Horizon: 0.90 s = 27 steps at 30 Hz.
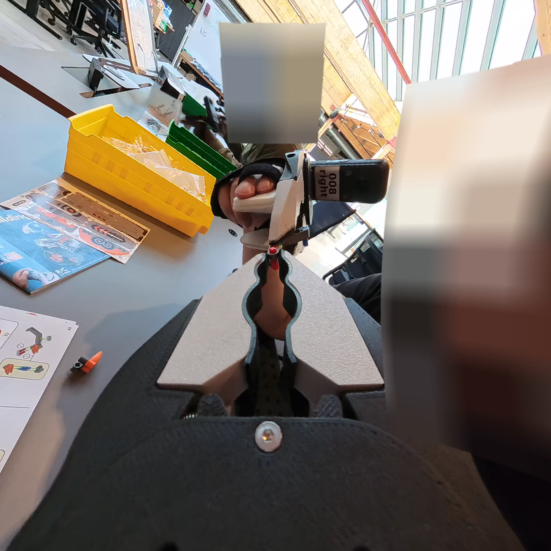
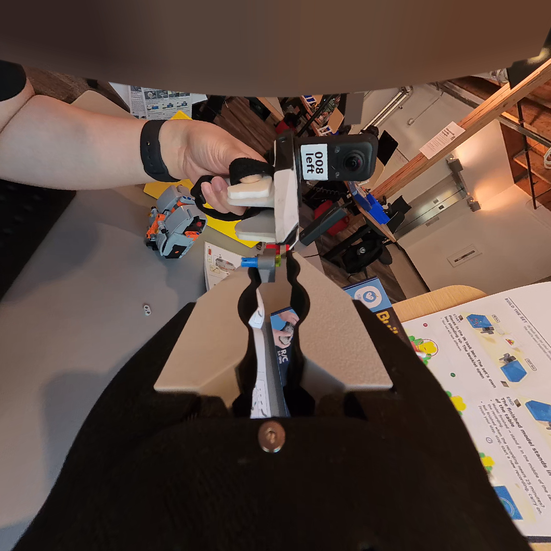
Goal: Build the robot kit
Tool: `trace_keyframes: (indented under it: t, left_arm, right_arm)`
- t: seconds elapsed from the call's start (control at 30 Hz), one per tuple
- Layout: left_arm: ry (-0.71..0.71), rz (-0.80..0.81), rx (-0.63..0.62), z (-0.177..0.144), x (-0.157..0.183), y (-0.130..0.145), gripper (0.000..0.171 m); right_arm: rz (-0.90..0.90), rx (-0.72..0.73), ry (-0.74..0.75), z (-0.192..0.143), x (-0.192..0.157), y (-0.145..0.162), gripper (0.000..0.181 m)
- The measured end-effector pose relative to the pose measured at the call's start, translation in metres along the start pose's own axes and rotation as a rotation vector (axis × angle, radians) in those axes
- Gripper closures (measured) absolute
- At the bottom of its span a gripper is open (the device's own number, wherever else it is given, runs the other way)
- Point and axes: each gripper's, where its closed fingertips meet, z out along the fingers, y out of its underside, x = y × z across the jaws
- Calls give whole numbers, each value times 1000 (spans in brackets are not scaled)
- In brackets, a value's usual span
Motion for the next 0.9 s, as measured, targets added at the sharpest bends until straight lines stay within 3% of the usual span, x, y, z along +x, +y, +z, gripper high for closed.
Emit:
trace_keyframes:
  t: [0.9]
  left_arm:
    - [-7, -18, -17, 1, -5, 3, 167]
  right_arm:
    - [101, -73, -30, 1, -3, 6, 165]
